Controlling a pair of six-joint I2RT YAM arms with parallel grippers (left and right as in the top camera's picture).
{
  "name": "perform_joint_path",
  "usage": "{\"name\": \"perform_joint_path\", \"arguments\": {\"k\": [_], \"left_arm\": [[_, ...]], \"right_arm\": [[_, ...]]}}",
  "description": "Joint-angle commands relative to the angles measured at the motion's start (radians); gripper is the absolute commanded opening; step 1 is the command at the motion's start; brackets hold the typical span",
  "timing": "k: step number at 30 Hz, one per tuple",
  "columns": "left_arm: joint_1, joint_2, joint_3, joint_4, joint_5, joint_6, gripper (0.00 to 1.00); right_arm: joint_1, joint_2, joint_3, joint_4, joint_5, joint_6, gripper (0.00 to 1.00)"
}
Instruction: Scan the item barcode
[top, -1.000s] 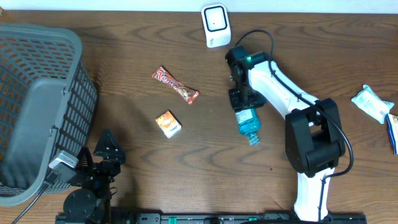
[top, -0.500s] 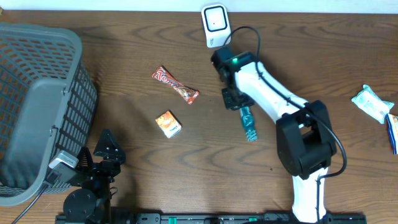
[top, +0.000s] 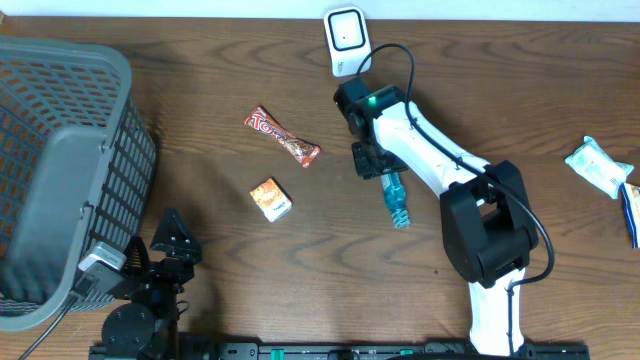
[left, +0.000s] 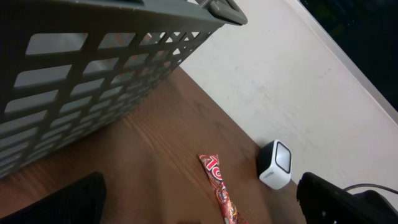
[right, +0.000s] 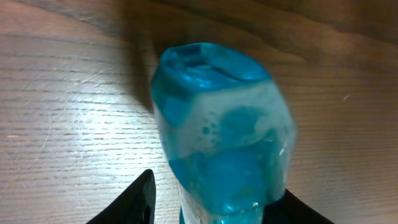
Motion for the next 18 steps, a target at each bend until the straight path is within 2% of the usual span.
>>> {"name": "perform_joint_path", "arguments": {"k": [1,9,14,15,18], "left_arm": [[-0.005,-0.006,-0.003,0.001,-0.013,-0.005,0.98],[-0.005,-0.006,-0.003,0.001,-0.013,-0.005,0.98],[-0.005,-0.006,-0.003,0.002,-0.013,-0.005,0.98],[-0.005,-0.006,-0.003,0.002,-0.013,-0.005,0.98],[-0.005,-0.006,-0.003,0.001,-0.013,-0.005,0.98]], "right_arm": [[-0.015,0.018,-0.007,0.000,-0.006,0.016,0.44],[-0.018,0.018,-0.007,0.004,-0.003,0.015,0.47],[-0.034,0.018,0.042,-0.039,-0.011,0.016,0.55],[-0.040,0.018,0.072,-0.072,-0.023,0.016,0.59],[-0.053,0.015,0.167,-0.167,-0.075,0.016,0.62]]}}
